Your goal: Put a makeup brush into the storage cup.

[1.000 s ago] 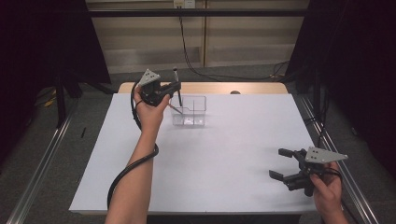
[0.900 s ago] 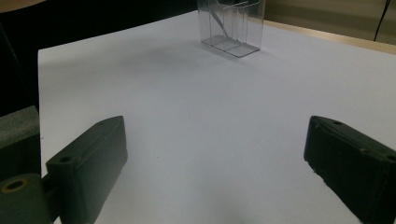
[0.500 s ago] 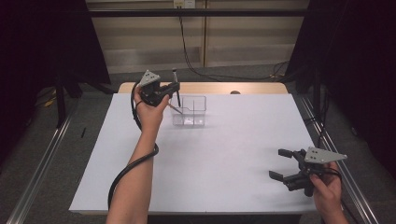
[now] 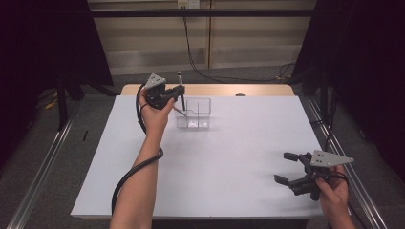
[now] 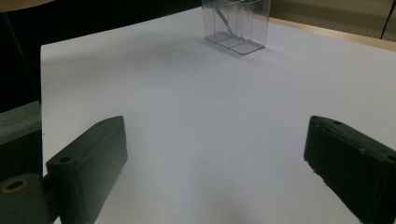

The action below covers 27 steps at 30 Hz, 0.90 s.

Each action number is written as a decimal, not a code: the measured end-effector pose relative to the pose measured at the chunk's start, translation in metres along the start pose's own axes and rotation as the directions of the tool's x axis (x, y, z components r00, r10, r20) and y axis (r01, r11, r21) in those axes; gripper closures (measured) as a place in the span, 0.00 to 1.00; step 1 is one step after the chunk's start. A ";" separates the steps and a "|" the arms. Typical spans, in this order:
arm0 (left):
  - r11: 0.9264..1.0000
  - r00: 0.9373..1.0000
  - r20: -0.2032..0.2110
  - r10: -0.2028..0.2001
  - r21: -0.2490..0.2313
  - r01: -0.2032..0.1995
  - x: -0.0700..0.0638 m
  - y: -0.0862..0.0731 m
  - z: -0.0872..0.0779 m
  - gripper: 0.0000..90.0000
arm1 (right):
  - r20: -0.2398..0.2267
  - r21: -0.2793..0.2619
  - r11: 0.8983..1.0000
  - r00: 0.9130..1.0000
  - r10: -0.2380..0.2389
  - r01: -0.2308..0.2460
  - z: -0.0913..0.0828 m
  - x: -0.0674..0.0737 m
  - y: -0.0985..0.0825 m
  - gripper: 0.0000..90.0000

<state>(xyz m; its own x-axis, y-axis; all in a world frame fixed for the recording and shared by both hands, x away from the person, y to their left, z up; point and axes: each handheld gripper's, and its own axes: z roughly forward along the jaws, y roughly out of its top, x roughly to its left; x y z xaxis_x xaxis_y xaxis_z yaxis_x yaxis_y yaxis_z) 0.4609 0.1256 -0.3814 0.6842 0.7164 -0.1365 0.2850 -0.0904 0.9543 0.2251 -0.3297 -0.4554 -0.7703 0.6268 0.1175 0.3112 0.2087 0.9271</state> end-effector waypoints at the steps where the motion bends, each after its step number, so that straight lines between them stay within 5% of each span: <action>1: 1.000 1.000 -0.002 0.001 0.001 -0.001 0.000 0.000 0.000 0.93 | -0.001 -0.001 1.000 1.000 0.001 -0.001 0.000 0.000 0.000 0.07; 27: 1.000 1.000 -0.002 -0.011 0.027 0.011 0.000 -0.012 0.006 0.93 | -0.006 0.003 1.000 1.000 -0.003 0.003 0.001 0.000 0.000 0.07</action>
<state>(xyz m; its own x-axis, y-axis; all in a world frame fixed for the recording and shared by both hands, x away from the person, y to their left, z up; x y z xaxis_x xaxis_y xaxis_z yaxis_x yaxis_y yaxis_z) 0.4610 0.1224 -0.3944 0.6797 0.7188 -0.1465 0.3108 -0.1013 0.9451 0.2256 -0.3289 -0.4556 -0.7744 0.6218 0.1165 0.3102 0.2127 0.9266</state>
